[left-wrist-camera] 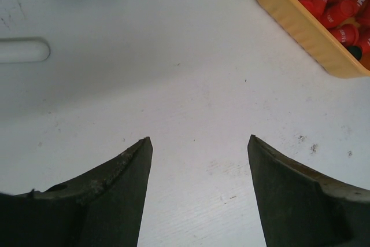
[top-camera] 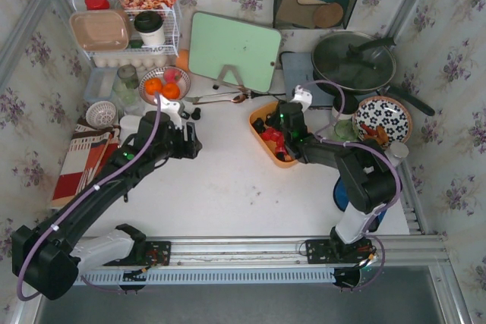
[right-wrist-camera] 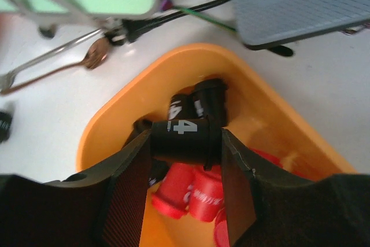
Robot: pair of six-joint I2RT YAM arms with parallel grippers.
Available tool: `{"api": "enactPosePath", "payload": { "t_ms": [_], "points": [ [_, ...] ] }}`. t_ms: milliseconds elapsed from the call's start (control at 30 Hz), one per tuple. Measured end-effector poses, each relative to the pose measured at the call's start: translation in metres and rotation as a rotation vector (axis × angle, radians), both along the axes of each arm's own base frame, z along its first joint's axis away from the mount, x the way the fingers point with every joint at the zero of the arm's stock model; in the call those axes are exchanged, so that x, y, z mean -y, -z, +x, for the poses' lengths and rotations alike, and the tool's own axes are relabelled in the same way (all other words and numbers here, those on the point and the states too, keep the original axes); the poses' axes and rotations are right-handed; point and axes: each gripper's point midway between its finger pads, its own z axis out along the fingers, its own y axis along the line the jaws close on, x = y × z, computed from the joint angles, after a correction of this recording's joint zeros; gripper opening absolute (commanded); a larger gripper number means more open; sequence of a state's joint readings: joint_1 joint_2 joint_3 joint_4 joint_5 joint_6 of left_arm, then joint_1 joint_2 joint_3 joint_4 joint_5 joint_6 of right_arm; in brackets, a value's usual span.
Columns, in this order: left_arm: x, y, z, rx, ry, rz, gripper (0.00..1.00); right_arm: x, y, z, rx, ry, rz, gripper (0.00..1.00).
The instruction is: Mix the coffee capsules in the storage basket
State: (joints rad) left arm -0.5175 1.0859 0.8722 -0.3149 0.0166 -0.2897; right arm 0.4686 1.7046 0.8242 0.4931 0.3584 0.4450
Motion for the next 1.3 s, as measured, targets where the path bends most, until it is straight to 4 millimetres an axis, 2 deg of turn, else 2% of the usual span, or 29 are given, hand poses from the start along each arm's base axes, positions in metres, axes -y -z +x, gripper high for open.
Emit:
{"api": "enactPosePath", "payload": {
  "t_ms": [133,233,300,433,700,833,1100,1300],
  "points": [
    [-0.002,0.000,-0.001,0.005,-0.004,0.000,0.70,0.021,0.010,0.008,-0.033,0.117,0.063,0.44],
    [-0.003,-0.001,-0.001,0.010,-0.009,0.002,0.70,0.024,0.012,0.008,-0.039,0.152,0.095,0.63],
    [-0.003,-0.001,0.000,0.012,-0.013,0.004,0.70,0.023,0.010,0.008,-0.036,0.153,0.100,0.70],
    [-0.005,0.002,0.002,0.006,-0.022,0.010,0.70,0.023,-0.001,0.009,-0.019,0.146,0.109,0.77],
    [-0.009,0.009,0.017,-0.014,-0.058,0.029,0.72,0.029,-0.036,-0.003,0.046,0.099,0.036,0.77],
    [-0.018,0.019,0.041,-0.045,-0.118,0.047,0.71,0.033,-0.048,-0.015,0.077,0.053,-0.045,0.74],
    [-0.028,0.060,0.105,-0.177,-0.193,0.038,0.68,0.034,-0.045,-0.049,0.086,-0.061,-0.127,0.72],
    [-0.034,0.074,0.152,-0.219,-0.229,0.005,0.66,0.031,-0.047,-0.068,0.100,-0.129,-0.118,0.67]
  ]
}}
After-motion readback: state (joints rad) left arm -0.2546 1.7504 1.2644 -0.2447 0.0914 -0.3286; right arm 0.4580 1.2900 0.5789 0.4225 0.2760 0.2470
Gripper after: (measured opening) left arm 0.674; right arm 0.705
